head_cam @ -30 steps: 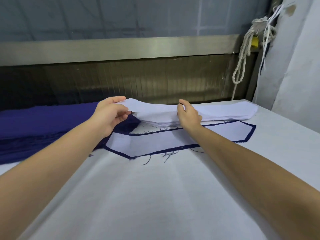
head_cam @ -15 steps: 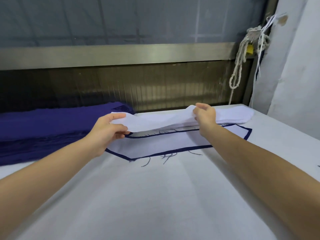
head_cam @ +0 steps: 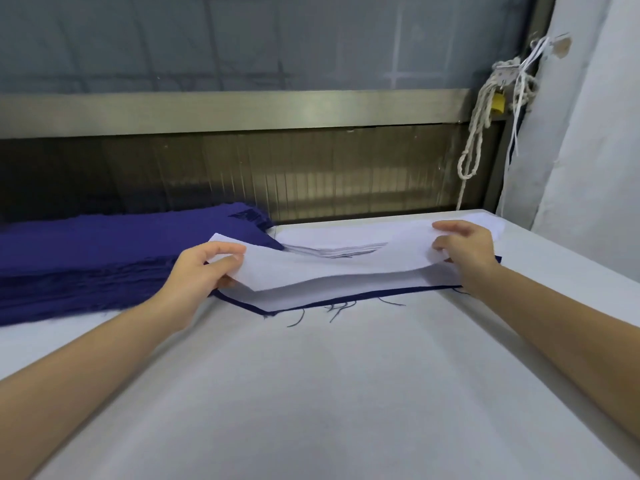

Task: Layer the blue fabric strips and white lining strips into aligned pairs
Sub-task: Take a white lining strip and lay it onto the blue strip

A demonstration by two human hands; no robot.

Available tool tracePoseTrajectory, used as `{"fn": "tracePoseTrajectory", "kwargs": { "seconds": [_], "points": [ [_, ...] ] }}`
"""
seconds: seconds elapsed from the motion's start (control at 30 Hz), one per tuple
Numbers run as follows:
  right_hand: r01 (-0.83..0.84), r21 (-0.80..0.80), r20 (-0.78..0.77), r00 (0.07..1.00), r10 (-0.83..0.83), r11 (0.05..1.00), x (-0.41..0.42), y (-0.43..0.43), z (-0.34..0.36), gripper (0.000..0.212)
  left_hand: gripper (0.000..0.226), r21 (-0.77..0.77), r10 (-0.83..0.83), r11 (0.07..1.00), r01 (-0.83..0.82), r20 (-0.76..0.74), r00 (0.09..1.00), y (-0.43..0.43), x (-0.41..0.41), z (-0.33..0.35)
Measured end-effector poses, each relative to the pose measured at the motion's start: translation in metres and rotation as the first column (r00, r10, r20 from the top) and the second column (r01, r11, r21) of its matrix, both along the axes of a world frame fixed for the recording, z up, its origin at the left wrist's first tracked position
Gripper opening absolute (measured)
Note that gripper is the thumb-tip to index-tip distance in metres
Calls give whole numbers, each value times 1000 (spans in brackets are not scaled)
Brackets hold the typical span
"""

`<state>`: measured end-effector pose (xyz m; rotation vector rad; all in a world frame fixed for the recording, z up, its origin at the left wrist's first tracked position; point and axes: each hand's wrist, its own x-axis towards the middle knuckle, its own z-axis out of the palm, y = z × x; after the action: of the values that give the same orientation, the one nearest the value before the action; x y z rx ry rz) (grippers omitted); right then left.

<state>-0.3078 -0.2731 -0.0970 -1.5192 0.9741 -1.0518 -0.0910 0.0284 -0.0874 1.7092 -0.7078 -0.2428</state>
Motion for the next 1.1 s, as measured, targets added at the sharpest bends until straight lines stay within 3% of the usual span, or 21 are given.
{"fn": "tracePoseTrajectory", "kwargs": {
  "seconds": [0.17, 0.37, 0.57, 0.87, 1.1],
  "points": [
    [-20, -236, -162, 987, -19, 971, -11, -2, -8, 22, 18, 26, 8, 1000, -8, 30, 1000, 5, -2, -5],
    [-71, -356, -318, 947, -49, 932, -13, -2, -9, 16, 20, 83, 37, 995, -53, 185, 982, 7, -4, -12],
    [-85, -381, -368, 928, -66, 921, -19, -9, -8, 28, 21, 137, 31, 988, -74, 295, 955, 5, -6, -19],
    [-50, -360, -330, 941, -77, 932, -32, -17, -2, 29, 23, 76, 88, 989, -128, 396, 914, 4, -3, -19],
    [-86, -339, -460, 884, -85, 937, -37, -21, -6, 29, 27, 276, -24, 952, -131, 495, 869, 2, -2, -22]
  ]
}}
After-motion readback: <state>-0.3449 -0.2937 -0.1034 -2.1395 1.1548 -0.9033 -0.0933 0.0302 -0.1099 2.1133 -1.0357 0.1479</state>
